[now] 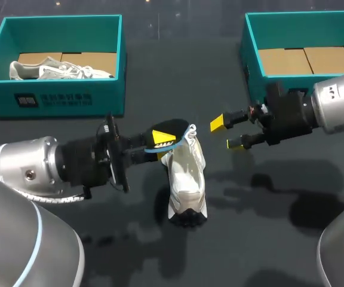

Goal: Take the shoe out of the shoebox, open the shoe tongue, remove and reinsert the insole, then place the shoe into the shoebox

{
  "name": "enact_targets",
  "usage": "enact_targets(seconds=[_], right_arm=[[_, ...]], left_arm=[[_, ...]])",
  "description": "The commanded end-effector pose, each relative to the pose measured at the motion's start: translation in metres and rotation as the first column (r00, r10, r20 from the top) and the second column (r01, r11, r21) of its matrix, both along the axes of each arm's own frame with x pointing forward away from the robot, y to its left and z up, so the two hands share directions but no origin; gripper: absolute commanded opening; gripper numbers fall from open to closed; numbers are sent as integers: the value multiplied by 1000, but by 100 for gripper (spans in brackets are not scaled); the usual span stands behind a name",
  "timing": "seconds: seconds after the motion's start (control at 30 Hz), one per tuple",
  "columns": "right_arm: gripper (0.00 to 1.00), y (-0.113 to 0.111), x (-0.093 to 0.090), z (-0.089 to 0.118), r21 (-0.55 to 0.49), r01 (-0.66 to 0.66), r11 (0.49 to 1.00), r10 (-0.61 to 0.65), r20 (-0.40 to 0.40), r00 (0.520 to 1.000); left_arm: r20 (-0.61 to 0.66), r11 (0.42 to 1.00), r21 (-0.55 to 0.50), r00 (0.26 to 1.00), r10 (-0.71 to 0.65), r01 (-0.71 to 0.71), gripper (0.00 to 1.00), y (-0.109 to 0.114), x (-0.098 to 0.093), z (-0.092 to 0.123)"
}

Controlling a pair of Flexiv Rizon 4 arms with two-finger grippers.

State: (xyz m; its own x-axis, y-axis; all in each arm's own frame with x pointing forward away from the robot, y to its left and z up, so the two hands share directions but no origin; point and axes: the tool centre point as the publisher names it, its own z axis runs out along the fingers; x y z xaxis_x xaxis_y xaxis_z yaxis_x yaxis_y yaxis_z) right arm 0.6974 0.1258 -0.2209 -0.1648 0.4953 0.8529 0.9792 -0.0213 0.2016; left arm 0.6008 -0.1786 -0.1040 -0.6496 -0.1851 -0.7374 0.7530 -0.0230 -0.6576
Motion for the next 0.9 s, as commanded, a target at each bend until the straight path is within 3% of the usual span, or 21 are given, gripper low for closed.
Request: enact_targets(seconds=[0.03,0.23,0.37,0.63,0.9], right_arm=[[100,0,-3,0,-2,6,1000,-6,1,1000],[100,-8,2,5,78,20,997,-18,-28,999],[100,-13,7,14,121,20,992,-20,-3,1000],[100,-14,19,18,205,-37,978,39,-3,999],[100,-14,19,18,205,-37,978,39,-3,999]], left_arm=[[487,997,-78,872,45,-8,0,-3,1,-5],[597,998,-54,801,45,-16,0,-7,22,-26],[666,1000,3,746,-12,13,0,-8,39,-39],[702,994,112,708,-77,-3,0,-16,73,-58],[702,994,112,708,-77,-3,0,-16,73,-58]])
